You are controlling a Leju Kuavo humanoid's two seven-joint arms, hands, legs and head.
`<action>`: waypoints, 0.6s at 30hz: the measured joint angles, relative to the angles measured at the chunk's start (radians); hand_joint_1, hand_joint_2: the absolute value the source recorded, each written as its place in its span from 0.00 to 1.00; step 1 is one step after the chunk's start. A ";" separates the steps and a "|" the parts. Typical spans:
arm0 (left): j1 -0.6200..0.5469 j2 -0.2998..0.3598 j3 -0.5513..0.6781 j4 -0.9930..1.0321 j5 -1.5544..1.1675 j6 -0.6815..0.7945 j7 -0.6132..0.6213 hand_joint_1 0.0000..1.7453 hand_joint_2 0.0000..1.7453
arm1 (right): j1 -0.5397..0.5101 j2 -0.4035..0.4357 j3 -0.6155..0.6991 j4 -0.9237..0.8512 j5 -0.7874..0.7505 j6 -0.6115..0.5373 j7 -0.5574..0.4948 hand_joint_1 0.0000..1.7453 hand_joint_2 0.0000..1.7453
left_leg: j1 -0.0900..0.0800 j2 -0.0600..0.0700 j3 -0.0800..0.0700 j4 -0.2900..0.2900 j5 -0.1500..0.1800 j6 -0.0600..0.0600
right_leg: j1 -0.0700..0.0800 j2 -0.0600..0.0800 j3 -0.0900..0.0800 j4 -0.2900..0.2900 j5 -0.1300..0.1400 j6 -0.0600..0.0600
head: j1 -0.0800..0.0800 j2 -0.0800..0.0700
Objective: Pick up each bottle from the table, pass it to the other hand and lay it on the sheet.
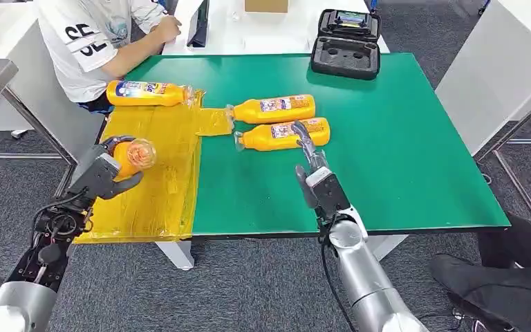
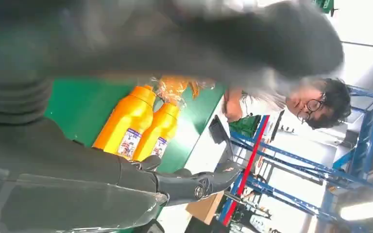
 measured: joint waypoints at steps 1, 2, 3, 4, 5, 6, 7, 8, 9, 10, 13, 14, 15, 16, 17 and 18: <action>0.005 0.003 -0.009 0.000 -0.029 -0.002 0.013 1.00 1.00 | 0.000 0.000 -0.002 0.000 0.000 0.000 -0.002 0.00 1.00 | 0.000 0.000 0.000 0.000 0.000 0.000 | 0.000 0.000 0.000 0.000 0.000 0.000 | 0.000 0.000; 0.010 0.007 -0.024 0.001 -0.054 -0.005 0.023 1.00 1.00 | 0.000 0.000 -0.005 0.000 0.000 0.002 -0.003 0.00 1.00 | 0.000 0.000 0.000 0.000 0.000 0.000 | 0.000 0.000 0.000 0.000 0.000 0.000 | 0.000 0.000; 0.011 0.012 -0.037 0.003 -0.070 -0.014 0.030 1.00 1.00 | 0.000 0.000 -0.006 0.000 0.000 0.002 -0.004 0.00 1.00 | 0.000 0.000 0.000 0.000 0.000 0.000 | 0.000 0.000 0.000 0.000 0.000 0.000 | 0.000 0.000; 0.009 0.015 -0.051 0.010 -0.087 -0.028 0.036 1.00 1.00 | 0.000 0.000 -0.007 0.001 0.000 0.002 -0.004 0.00 1.00 | 0.000 0.000 0.000 0.000 0.000 0.000 | 0.000 0.000 0.000 0.000 0.000 0.000 | 0.000 0.000; 0.004 0.021 -0.065 0.022 -0.098 -0.048 0.040 1.00 1.00 | 0.000 0.000 -0.010 0.001 0.000 0.002 -0.004 0.00 1.00 | 0.000 0.000 0.000 0.000 0.000 0.000 | 0.000 0.000 0.000 0.000 0.000 0.000 | 0.000 0.000; -0.005 0.024 -0.076 0.034 -0.106 -0.065 0.042 1.00 1.00 | 0.000 0.000 -0.012 0.002 0.000 0.002 -0.004 0.00 1.00 | 0.000 0.000 0.000 0.000 0.000 0.000 | 0.000 0.000 0.000 0.000 0.000 0.000 | 0.000 0.000; -0.021 0.030 -0.092 0.052 -0.115 -0.088 0.042 1.00 1.00 | 0.000 0.000 -0.015 0.003 0.000 0.002 -0.005 0.00 1.00 | 0.000 0.000 0.000 0.000 0.000 0.000 | 0.000 0.000 0.000 0.000 0.000 0.000 | 0.001 0.000; -0.039 0.033 -0.104 0.069 -0.120 -0.104 0.042 1.00 1.00 | 0.000 0.000 -0.015 0.005 0.001 0.002 -0.005 0.00 1.00 | 0.000 0.000 0.000 0.000 0.000 0.000 | 0.000 0.000 0.000 0.000 0.000 0.000 | 0.000 0.000; -0.060 0.037 -0.118 0.089 -0.130 -0.115 0.045 1.00 1.00 | 0.000 0.000 -0.016 0.008 0.003 0.002 -0.005 0.00 1.00 | 0.000 0.000 0.000 0.000 0.001 0.000 | 0.000 0.000 0.000 0.000 0.000 0.000 | 0.000 0.000; -0.076 0.039 -0.130 0.108 -0.138 -0.119 0.048 1.00 1.00 | 0.000 0.001 -0.016 0.010 0.005 0.003 -0.006 0.00 1.00 | 0.000 0.000 0.000 0.000 0.001 -0.001 | 0.000 0.000 0.000 0.000 0.000 0.000 | 0.000 0.000; -0.118 0.042 -0.159 0.146 -0.161 -0.129 0.065 1.00 1.00 | 0.000 0.001 -0.017 0.013 0.006 0.003 -0.007 0.00 1.00 | 0.000 0.000 0.000 0.000 0.001 -0.001 | 0.000 0.000 0.000 0.000 0.000 0.000 | 0.000 0.000; -0.132 0.043 -0.168 0.159 -0.167 -0.134 0.068 1.00 1.00 | 0.000 0.001 -0.018 0.014 0.006 0.003 -0.007 0.00 1.00 | 0.000 0.000 0.000 0.000 0.001 -0.001 | 0.000 0.000 0.000 0.000 0.000 0.000 | 0.000 0.000; -0.143 0.045 -0.174 0.168 -0.168 -0.136 0.071 1.00 1.00 | 0.000 0.001 -0.019 0.015 0.006 0.003 -0.007 0.00 1.00 | 0.000 0.000 0.000 0.000 0.001 -0.001 | 0.000 0.000 0.000 0.000 0.000 0.000 | 0.000 0.000; -0.154 0.045 -0.179 0.177 -0.169 -0.137 0.072 1.00 1.00 | 0.000 0.001 -0.020 0.016 0.006 0.003 -0.007 0.00 1.00 | 0.000 0.000 0.000 0.000 0.001 -0.001 | 0.000 0.000 0.000 0.000 0.000 0.000 | 0.000 0.000; -0.164 0.045 -0.185 0.184 -0.175 -0.140 0.075 1.00 1.00 | 0.000 0.001 -0.021 0.016 0.006 0.003 -0.007 0.00 1.00 | 0.000 0.000 0.000 0.000 0.001 -0.001 | 0.000 0.000 0.000 0.000 0.000 0.000 | 0.000 0.000; -0.176 0.046 -0.194 0.193 -0.187 -0.146 0.078 1.00 1.00 | 0.000 0.001 -0.022 0.017 0.006 0.003 -0.007 0.00 1.00 | 0.000 0.000 0.000 0.000 0.001 -0.001 | 0.000 0.000 0.000 0.000 0.000 0.000 | 0.001 0.000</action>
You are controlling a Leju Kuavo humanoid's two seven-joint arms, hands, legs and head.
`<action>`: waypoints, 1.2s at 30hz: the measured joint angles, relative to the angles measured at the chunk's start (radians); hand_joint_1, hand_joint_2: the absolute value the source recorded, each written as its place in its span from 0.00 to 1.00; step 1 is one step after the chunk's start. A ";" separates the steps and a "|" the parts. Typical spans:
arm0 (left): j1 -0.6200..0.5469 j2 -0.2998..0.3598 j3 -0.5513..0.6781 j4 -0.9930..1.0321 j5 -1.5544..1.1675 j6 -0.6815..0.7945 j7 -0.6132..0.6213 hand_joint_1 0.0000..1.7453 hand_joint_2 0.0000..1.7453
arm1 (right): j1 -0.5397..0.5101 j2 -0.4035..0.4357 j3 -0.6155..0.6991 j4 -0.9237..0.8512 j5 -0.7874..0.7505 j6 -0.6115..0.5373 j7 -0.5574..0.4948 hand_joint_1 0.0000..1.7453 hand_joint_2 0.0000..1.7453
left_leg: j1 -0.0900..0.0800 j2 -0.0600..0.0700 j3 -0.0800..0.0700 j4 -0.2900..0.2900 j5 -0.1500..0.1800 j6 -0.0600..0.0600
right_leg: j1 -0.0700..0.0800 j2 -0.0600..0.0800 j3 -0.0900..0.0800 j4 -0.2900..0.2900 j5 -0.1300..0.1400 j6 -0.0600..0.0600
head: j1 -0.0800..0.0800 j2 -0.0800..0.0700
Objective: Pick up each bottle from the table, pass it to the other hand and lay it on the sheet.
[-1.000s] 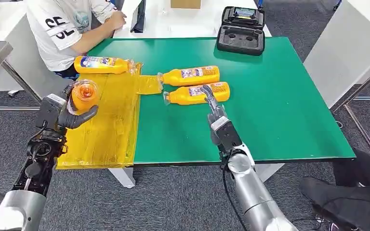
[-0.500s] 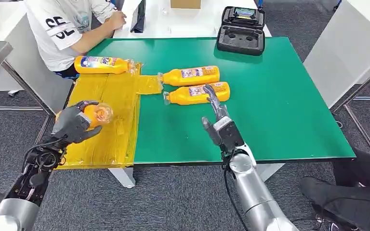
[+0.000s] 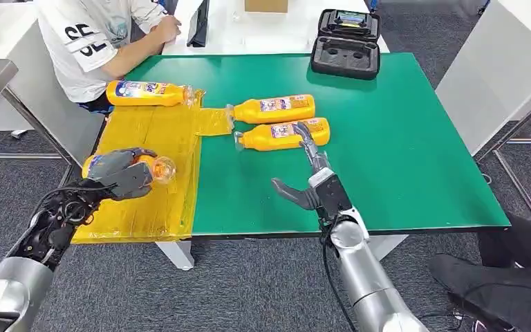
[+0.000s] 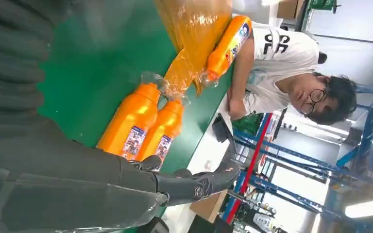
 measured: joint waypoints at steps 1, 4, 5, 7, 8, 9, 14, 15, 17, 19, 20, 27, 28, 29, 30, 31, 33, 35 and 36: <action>-0.012 0.000 -0.006 0.008 -0.007 -0.008 0.003 1.00 1.00 | 0.000 0.000 -0.001 0.000 0.000 0.001 0.000 0.00 1.00 | 0.000 0.000 0.000 0.000 0.000 0.000 | 0.000 0.000 0.000 0.000 0.000 0.000 | 0.000 0.000; -0.071 0.010 -0.046 0.038 -0.044 -0.059 0.005 1.00 1.00 | 0.000 0.002 -0.001 0.003 0.000 0.004 0.001 0.00 1.00 | 0.000 0.000 0.000 0.000 0.000 0.000 | 0.000 0.000 0.000 0.000 0.000 0.000 | 0.000 0.000; -0.092 0.012 -0.058 0.047 -0.054 -0.073 0.006 1.00 1.00 | 0.000 0.003 -0.002 0.005 0.000 0.005 0.002 0.00 1.00 | 0.000 0.000 0.000 0.000 0.000 0.000 | 0.000 0.000 0.000 0.000 0.000 0.000 | 0.000 0.000; -0.134 0.017 -0.084 0.063 -0.069 -0.099 0.009 1.00 1.00 | 0.001 0.003 -0.001 0.010 0.001 0.005 0.004 0.00 1.00 | 0.000 0.000 0.000 0.000 0.000 0.000 | 0.000 0.000 0.000 0.000 0.000 0.000 | 0.000 0.000; -0.149 0.019 -0.094 0.069 -0.073 -0.105 0.011 1.00 1.00 | 0.002 0.003 -0.002 0.011 0.001 0.005 0.004 0.00 1.00 | 0.000 0.000 0.000 0.000 0.000 0.000 | 0.000 0.000 0.000 0.000 0.000 0.000 | 0.000 0.000; -0.162 0.020 -0.103 0.072 -0.078 -0.109 0.014 1.00 1.00 | 0.004 0.004 -0.002 0.011 0.001 0.005 0.004 0.00 1.00 | 0.000 0.000 0.000 0.000 0.000 0.000 | 0.000 0.000 0.000 0.000 0.000 0.000 | 0.000 0.000; -0.196 0.030 -0.156 0.088 -0.132 -0.115 0.051 1.00 1.00 | 0.010 0.005 -0.002 0.012 0.003 0.007 0.009 0.00 1.00 | 0.000 0.000 -0.001 0.000 0.000 0.000 | 0.000 0.000 0.000 0.000 0.000 0.000 | 0.000 0.000; -0.198 0.034 -0.168 0.090 -0.143 -0.116 0.060 1.00 1.00 | 0.011 0.005 -0.002 0.012 0.003 0.008 0.013 0.00 1.00 | 0.000 0.000 -0.001 0.000 0.000 0.000 | 0.000 0.000 0.000 0.000 0.000 0.000 | -0.001 0.000; -0.199 0.038 -0.189 0.098 -0.151 -0.124 0.066 1.00 1.00 | 0.013 0.005 -0.002 0.012 0.004 0.011 0.018 0.00 1.00 | 0.000 0.000 -0.001 0.000 0.000 0.000 | 0.000 0.000 0.000 0.000 0.000 0.000 | 0.000 0.000; -0.198 0.039 -0.203 0.111 -0.147 -0.133 0.066 1.00 1.00 | 0.015 0.007 -0.003 0.012 0.005 0.013 0.024 0.00 1.00 | 0.000 0.000 -0.001 0.000 0.000 0.000 | 0.000 0.000 -0.001 0.000 0.000 0.000 | 0.000 0.000; -0.198 0.039 -0.208 0.117 -0.144 -0.135 0.066 1.00 1.00 | 0.017 0.009 -0.004 0.012 0.005 0.013 0.024 0.00 1.00 | 0.000 0.000 -0.001 0.000 0.000 0.000 | 0.000 0.000 -0.001 0.000 0.000 0.000 | 0.000 0.000; -0.199 0.038 -0.231 0.140 -0.140 -0.139 0.070 1.00 1.00 | 0.024 0.013 -0.009 0.011 0.005 0.013 0.025 0.00 1.00 | 0.000 0.000 0.000 0.000 0.000 0.000 | 0.000 0.000 -0.001 0.000 0.000 0.000 | 0.000 0.000; -0.199 0.038 -0.234 0.144 -0.140 -0.138 0.076 1.00 1.00 | 0.025 0.013 -0.010 0.011 0.005 0.013 0.025 0.00 1.00 | 0.000 0.000 0.000 0.000 0.000 0.000 | 0.000 0.000 -0.001 0.000 0.000 0.000 | 0.000 0.000; -0.199 0.037 -0.236 0.153 -0.140 -0.133 0.082 1.00 1.00 | 0.027 0.013 -0.011 0.008 0.005 0.013 0.026 0.00 1.00 | 0.000 0.000 0.000 0.000 0.000 0.000 | 0.000 0.000 -0.001 0.000 0.000 0.000 | 0.000 0.000; -0.198 0.035 -0.241 0.167 -0.138 -0.125 0.090 1.00 1.00 | 0.030 0.014 -0.014 0.005 0.005 0.013 0.026 0.00 1.00 | 0.000 0.000 0.009 0.000 0.000 0.000 | 0.000 0.000 -0.001 0.000 0.000 0.000 | 0.000 0.000; -0.198 0.032 -0.244 0.180 -0.138 -0.121 0.096 1.00 1.00 | 0.031 0.014 -0.018 0.004 0.006 0.013 0.027 0.00 1.00 | 0.000 0.000 0.006 0.000 0.000 0.000 | 0.000 0.000 -0.001 0.000 0.000 0.000 | 0.000 0.000; -0.198 0.027 -0.247 0.204 -0.135 -0.115 0.103 1.00 1.00 | 0.034 0.015 -0.020 0.002 0.006 0.014 0.027 0.00 1.00 | 0.000 0.000 0.006 0.000 0.001 -0.001 | 0.000 0.000 -0.002 0.000 0.001 0.001 | 0.000 0.000; -0.198 0.023 -0.249 0.224 -0.124 -0.114 0.106 1.00 1.00 | 0.036 0.016 -0.021 0.000 0.006 0.014 0.028 0.00 1.00 | 0.000 0.000 0.006 0.000 0.001 -0.001 | 0.000 0.000 -0.001 0.000 0.001 0.001 | 0.000 0.000; -0.198 0.021 -0.249 0.237 -0.116 -0.115 0.106 1.00 1.00 | 0.037 0.016 -0.024 -0.001 0.006 0.014 0.029 0.00 1.00 | 0.000 0.000 0.006 0.000 0.001 -0.001 | 0.000 0.000 -0.002 0.000 0.001 0.001 | 0.000 0.000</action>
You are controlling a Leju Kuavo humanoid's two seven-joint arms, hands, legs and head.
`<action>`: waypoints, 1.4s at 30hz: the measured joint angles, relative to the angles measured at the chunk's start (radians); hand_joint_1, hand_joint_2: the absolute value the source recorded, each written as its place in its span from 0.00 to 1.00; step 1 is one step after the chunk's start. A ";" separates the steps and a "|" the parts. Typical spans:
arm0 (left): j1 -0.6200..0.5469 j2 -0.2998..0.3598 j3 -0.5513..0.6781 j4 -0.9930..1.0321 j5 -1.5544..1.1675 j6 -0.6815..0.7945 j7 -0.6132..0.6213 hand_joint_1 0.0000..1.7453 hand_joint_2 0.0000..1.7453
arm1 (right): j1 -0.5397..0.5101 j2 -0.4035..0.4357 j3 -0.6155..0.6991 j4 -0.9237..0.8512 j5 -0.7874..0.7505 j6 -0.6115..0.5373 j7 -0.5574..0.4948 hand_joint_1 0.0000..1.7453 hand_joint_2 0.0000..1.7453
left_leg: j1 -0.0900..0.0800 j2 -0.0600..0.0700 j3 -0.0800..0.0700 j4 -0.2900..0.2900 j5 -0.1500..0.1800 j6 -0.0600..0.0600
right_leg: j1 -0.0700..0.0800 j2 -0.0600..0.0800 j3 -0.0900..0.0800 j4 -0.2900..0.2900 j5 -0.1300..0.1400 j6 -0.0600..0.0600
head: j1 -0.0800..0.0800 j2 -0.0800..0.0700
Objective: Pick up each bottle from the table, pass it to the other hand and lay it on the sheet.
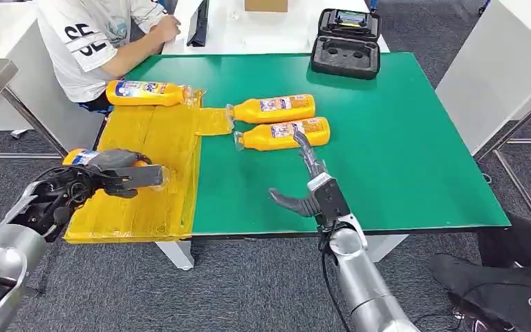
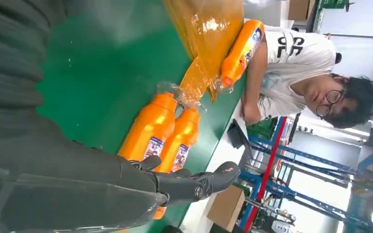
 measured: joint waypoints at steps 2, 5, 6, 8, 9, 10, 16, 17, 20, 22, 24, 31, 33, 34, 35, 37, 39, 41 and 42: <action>0.000 -0.002 0.000 0.019 0.002 0.000 0.000 1.00 1.00 | 0.004 0.000 -0.002 0.000 0.000 0.000 0.001 0.00 1.00 | 0.000 0.000 0.000 0.000 0.000 0.000 | 0.000 0.000 0.000 0.000 0.000 0.000 | 0.000 0.000; 0.000 -0.008 0.000 0.045 0.002 -0.001 0.003 1.00 1.00 | 0.006 0.000 -0.005 0.000 0.000 0.002 0.003 0.00 1.00 | 0.000 0.000 0.000 0.000 0.000 0.000 | 0.000 0.000 0.000 0.000 0.000 0.000 | 0.000 0.000; 0.000 -0.008 0.000 0.053 0.002 -0.001 0.003 1.00 1.00 | 0.006 0.001 -0.005 0.000 -0.001 0.003 0.003 0.00 1.00 | 0.000 0.000 0.000 0.000 0.000 0.000 | 0.000 0.000 0.000 0.000 0.000 0.000 | 0.000 0.000; -0.001 -0.010 0.000 0.066 0.002 0.000 0.004 1.00 1.00 | 0.006 0.001 -0.006 0.000 -0.002 0.006 0.005 0.00 1.00 | 0.000 0.000 0.000 0.000 0.000 0.000 | 0.000 0.000 0.000 0.000 0.000 0.000 | 0.000 0.000; -0.001 -0.010 0.000 0.069 0.002 0.000 0.004 1.00 1.00 | 0.006 0.001 -0.006 0.000 -0.002 0.007 0.006 0.00 1.00 | 0.000 0.000 0.000 0.000 0.000 0.000 | 0.000 0.000 0.000 0.000 0.000 0.000 | 0.000 0.000; -0.001 -0.011 0.000 0.073 0.001 0.000 0.005 1.00 1.00 | 0.006 0.001 -0.008 0.000 -0.003 0.009 0.007 0.00 1.00 | 0.000 0.000 0.000 0.000 0.000 0.000 | 0.000 0.000 0.000 0.000 0.000 0.000 | 0.000 0.000; -0.003 -0.012 0.000 0.093 -0.001 -0.002 0.008 1.00 1.00 | 0.006 0.001 -0.011 0.000 -0.008 0.011 0.011 0.00 1.00 | 0.000 0.000 0.000 0.000 0.000 0.000 | 0.000 0.000 0.000 0.000 0.000 0.000 | 0.000 0.000; -0.003 -0.013 0.000 0.095 -0.002 -0.004 0.009 1.00 1.00 | 0.006 0.001 -0.011 0.001 -0.010 0.012 0.012 0.00 1.00 | 0.000 0.000 0.000 0.000 0.000 0.000 | 0.000 0.000 0.000 0.000 0.000 0.000 | 0.000 0.000; -0.004 -0.013 0.000 0.100 -0.003 -0.010 0.014 1.00 1.00 | 0.006 0.001 -0.011 0.003 -0.016 0.021 0.013 0.00 1.00 | 0.000 0.000 0.000 0.000 0.000 0.000 | 0.000 0.000 0.000 0.000 0.000 0.000 | 0.000 0.000; -0.004 -0.012 0.002 0.104 0.001 -0.016 0.011 1.00 1.00 | 0.006 0.001 -0.011 0.006 -0.019 0.024 0.013 0.00 1.00 | 0.000 0.000 0.000 0.000 0.000 0.000 | 0.000 0.000 0.000 0.000 0.000 0.000 | 0.000 0.000; -0.003 -0.012 0.006 0.109 0.013 -0.024 0.000 1.00 1.00 | 0.005 0.001 -0.011 0.010 -0.020 0.027 0.013 0.00 1.00 | 0.000 -0.001 0.000 0.000 0.000 0.000 | 0.000 0.000 0.000 0.000 0.000 0.000 | 0.000 0.000; 0.000 -0.012 0.007 0.115 0.018 -0.025 -0.003 1.00 1.00 | 0.003 0.001 -0.011 0.013 -0.022 0.028 0.013 0.00 1.00 | 0.000 -0.001 0.000 0.000 0.000 0.000 | 0.000 0.000 0.000 0.000 0.000 0.000 | 0.000 0.000; 0.002 -0.012 0.008 0.116 0.021 -0.022 -0.003 1.00 1.00 | 0.002 0.001 -0.011 0.014 -0.022 0.028 0.014 0.00 1.00 | 0.000 -0.001 0.000 0.000 0.000 0.000 | 0.000 0.000 0.000 0.000 0.000 0.000 | 0.000 0.000; 0.003 -0.012 0.008 0.116 0.021 -0.018 -0.003 1.00 1.00 | 0.001 0.001 -0.011 0.015 -0.023 0.029 0.014 0.00 1.00 | 0.000 0.000 0.000 0.000 0.000 0.000 | 0.000 0.000 0.000 0.000 0.000 0.000 | 0.000 0.000; 0.005 -0.012 0.008 0.116 0.021 -0.011 -0.003 0.98 1.00 | -0.001 0.001 -0.011 0.017 -0.024 0.029 0.015 0.00 1.00 | 0.000 0.000 0.000 0.000 0.000 0.000 | 0.000 0.000 0.000 0.000 0.000 0.000 | 0.000 0.000; 0.012 -0.012 0.008 0.116 0.021 0.003 -0.001 0.94 1.00 | -0.012 0.001 -0.011 0.025 -0.025 0.030 0.015 0.00 1.00 | 0.000 0.000 0.000 0.000 0.000 0.000 | 0.000 0.000 0.000 0.000 0.000 0.000 | 0.000 0.000; 0.021 -0.012 0.008 0.116 0.019 0.016 0.005 0.86 1.00 | -0.025 0.002 -0.011 0.036 -0.026 0.030 0.015 0.00 1.00 | 0.000 0.000 0.000 0.000 0.000 0.000 | 0.000 0.000 0.000 0.000 0.000 0.000 | 0.000 0.000; 0.032 -0.012 0.010 0.116 0.019 0.034 0.010 0.86 1.00 | -0.032 0.004 -0.011 0.045 -0.026 0.030 0.015 0.00 1.00 | 0.000 0.000 0.000 0.000 0.000 0.000 | 0.000 0.000 0.000 0.000 0.000 0.000 | 0.000 0.000; 0.037 -0.012 0.010 0.116 0.019 0.043 0.013 0.86 1.00 | -0.034 0.006 -0.011 0.049 -0.026 0.030 0.015 0.00 1.00 | 0.000 0.000 0.000 0.000 0.000 0.000 | 0.000 0.000 0.000 0.000 0.000 0.000 | 0.000 0.000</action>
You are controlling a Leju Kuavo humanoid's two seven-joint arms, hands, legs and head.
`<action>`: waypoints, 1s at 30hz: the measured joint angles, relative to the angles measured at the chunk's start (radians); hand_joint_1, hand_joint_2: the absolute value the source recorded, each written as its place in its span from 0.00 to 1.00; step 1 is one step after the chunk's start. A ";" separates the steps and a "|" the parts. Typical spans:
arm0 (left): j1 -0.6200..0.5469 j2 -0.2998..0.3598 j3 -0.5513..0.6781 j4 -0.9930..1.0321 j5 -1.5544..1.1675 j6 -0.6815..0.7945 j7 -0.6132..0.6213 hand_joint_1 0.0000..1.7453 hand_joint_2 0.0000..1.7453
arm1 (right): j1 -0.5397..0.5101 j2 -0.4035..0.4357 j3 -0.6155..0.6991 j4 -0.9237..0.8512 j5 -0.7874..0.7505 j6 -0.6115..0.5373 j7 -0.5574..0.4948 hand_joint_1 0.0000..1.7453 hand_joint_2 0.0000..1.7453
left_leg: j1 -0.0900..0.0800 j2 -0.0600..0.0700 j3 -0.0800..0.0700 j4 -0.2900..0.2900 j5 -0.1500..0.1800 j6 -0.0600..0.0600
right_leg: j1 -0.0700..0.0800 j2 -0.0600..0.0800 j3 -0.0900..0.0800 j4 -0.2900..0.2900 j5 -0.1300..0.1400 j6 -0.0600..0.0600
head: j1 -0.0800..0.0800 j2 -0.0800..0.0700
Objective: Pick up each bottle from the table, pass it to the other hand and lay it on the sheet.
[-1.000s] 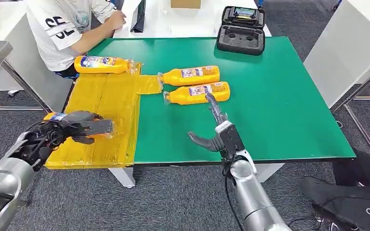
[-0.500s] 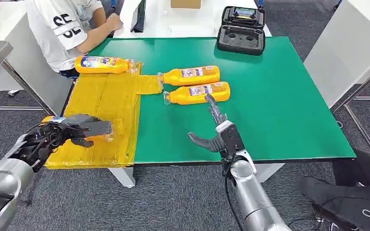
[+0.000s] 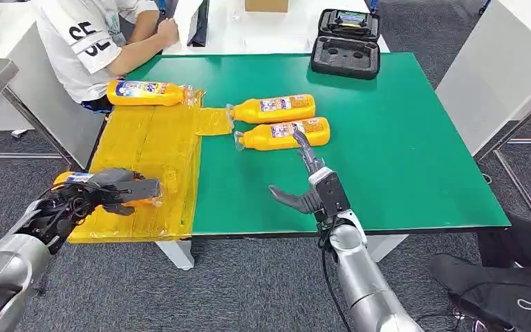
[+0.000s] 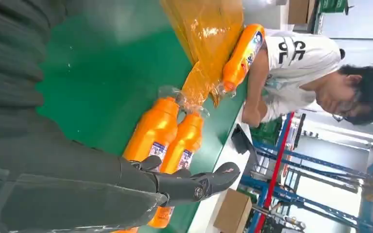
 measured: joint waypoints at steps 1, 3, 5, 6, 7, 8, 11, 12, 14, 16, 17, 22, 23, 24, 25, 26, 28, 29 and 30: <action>0.004 0.000 0.000 0.000 0.000 0.007 0.002 0.86 1.00 | -0.002 0.000 0.000 0.003 0.000 0.000 0.000 0.00 1.00 | 0.000 0.000 0.000 0.000 0.000 0.000 | 0.000 0.000 0.000 0.000 0.000 0.000 | 0.000 0.000; 0.010 0.000 0.002 0.000 -0.001 0.015 0.003 0.62 1.00 | -0.006 0.001 0.000 0.009 0.000 0.000 0.000 0.00 1.00 | 0.000 0.000 0.000 0.000 0.000 0.000 | 0.000 0.000 0.000 0.000 0.000 0.000 | 0.000 0.000; 0.015 0.000 0.004 0.000 -0.001 0.018 0.004 0.36 1.00 | -0.008 0.001 0.000 0.014 0.000 0.000 0.000 0.00 1.00 | 0.000 0.000 0.000 0.000 0.000 0.000 | 0.000 0.000 0.000 0.000 0.000 0.000 | 0.000 0.000; 0.017 0.000 0.006 0.000 -0.001 0.019 0.004 0.29 1.00 | -0.009 0.002 0.000 0.017 0.000 0.000 0.000 0.00 1.00 | 0.000 0.000 0.000 0.000 0.000 0.000 | 0.000 0.000 0.000 0.000 0.000 0.000 | 0.000 0.000; 0.018 0.000 0.007 0.000 -0.002 0.019 0.004 0.03 1.00 | -0.010 0.003 0.000 0.020 -0.002 0.000 0.000 0.00 1.00 | 0.000 0.000 0.000 0.000 0.000 0.000 | 0.000 0.000 0.000 0.000 0.000 0.000 | 0.000 0.000; 0.019 0.000 0.008 0.000 -0.003 0.020 0.005 0.00 1.00 | -0.010 0.003 0.000 0.021 -0.003 0.000 0.000 0.00 1.00 | 0.000 0.000 0.000 0.000 0.000 0.000 | 0.000 0.000 0.000 0.000 0.000 0.000 | 0.000 0.000; 0.027 0.000 0.016 0.000 -0.008 0.026 0.007 0.00 1.00 | -0.010 0.008 0.000 0.028 -0.011 0.000 0.000 0.00 1.00 | 0.000 0.000 0.000 0.000 0.000 0.000 | 0.000 0.000 0.000 0.000 0.000 0.000 | 0.000 0.000; 0.029 0.000 0.017 0.000 -0.010 0.027 0.007 0.00 1.00 | -0.010 0.008 0.000 0.030 -0.012 0.000 0.001 0.00 1.00 | 0.000 0.000 0.000 0.000 0.000 0.000 | 0.000 0.000 0.000 0.000 0.000 0.000 | 0.000 0.000; 0.037 0.000 0.019 0.000 -0.012 0.028 0.008 0.00 1.00 | -0.010 0.009 0.000 0.033 -0.018 0.001 0.004 0.00 1.00 | 0.000 0.000 0.000 0.000 0.000 0.000 | 0.000 0.000 0.000 0.000 0.000 0.000 | 0.000 0.000; 0.040 0.000 0.023 0.000 -0.012 0.029 0.008 0.00 1.00 | -0.010 0.009 0.000 0.036 -0.027 0.005 0.008 0.00 1.00 | 0.000 0.000 0.000 0.000 0.000 0.000 | 0.000 0.000 0.000 0.000 0.000 0.000 | 0.000 0.000; 0.040 0.000 0.024 0.000 -0.013 0.029 0.008 0.00 1.00 | -0.010 0.009 0.000 0.037 -0.030 0.006 0.009 0.00 1.00 | 0.000 0.000 0.000 0.000 0.000 0.000 | 0.000 0.000 0.000 0.000 0.000 0.000 | 0.000 0.000; 0.040 0.000 0.025 0.000 -0.026 0.027 0.008 0.00 1.00 | -0.011 0.009 0.000 0.048 -0.037 0.009 0.011 0.00 1.00 | 0.000 0.000 0.000 0.000 0.000 0.000 | 0.000 0.000 0.000 0.000 0.000 0.000 | 0.000 0.000; 0.040 0.000 0.026 0.000 -0.029 0.025 0.008 0.00 1.00 | -0.011 0.009 0.000 0.050 -0.037 0.009 0.012 0.00 1.00 | 0.000 0.000 0.000 0.000 0.000 0.000 | 0.000 0.000 0.000 0.000 0.000 0.000 | 0.000 0.000; 0.040 0.000 0.026 0.000 -0.029 0.025 0.008 0.00 1.00 | -0.012 0.009 0.000 0.051 -0.038 0.009 0.012 0.00 1.00 | 0.000 0.000 0.000 0.000 0.000 0.000 | 0.000 0.000 0.000 0.000 0.000 0.000 | 0.000 0.000; 0.040 0.000 0.026 0.000 -0.030 0.023 0.008 0.00 1.00 | -0.012 0.009 0.000 0.053 -0.039 0.009 0.012 0.00 1.00 | 0.000 0.000 0.000 0.000 0.000 0.000 | 0.000 0.000 0.000 0.000 0.000 0.000 | 0.000 0.000; 0.040 0.000 0.027 0.000 -0.032 0.019 0.008 0.00 1.00 | -0.013 0.009 0.000 0.056 -0.040 0.009 0.012 0.00 1.00 | 0.000 0.000 0.000 0.000 0.000 0.000 | 0.000 0.000 0.000 0.000 0.000 0.000 | 0.000 0.000; 0.039 0.000 0.029 0.000 -0.039 0.015 0.004 0.00 1.00 | -0.015 0.009 0.000 0.061 -0.043 0.009 0.012 0.00 1.00 | 0.000 0.000 0.000 0.000 0.000 0.000 | 0.000 0.000 0.000 0.000 0.000 0.000 | 0.000 0.000; 0.039 0.000 0.030 0.000 -0.042 0.011 0.000 0.00 1.00 | -0.016 0.009 0.000 0.064 -0.044 0.008 0.013 0.00 1.00 | 0.000 0.000 0.000 0.000 0.000 0.000 | 0.000 0.000 0.000 0.000 0.000 0.000 | 0.000 0.000; 0.038 0.002 0.030 0.000 -0.044 0.007 -0.007 0.00 1.00 | -0.017 0.008 0.000 0.066 -0.045 0.008 0.013 0.00 1.00 | 0.000 0.000 0.000 0.000 0.000 0.000 | 0.000 0.000 0.000 0.000 0.000 0.000 | 0.000 0.000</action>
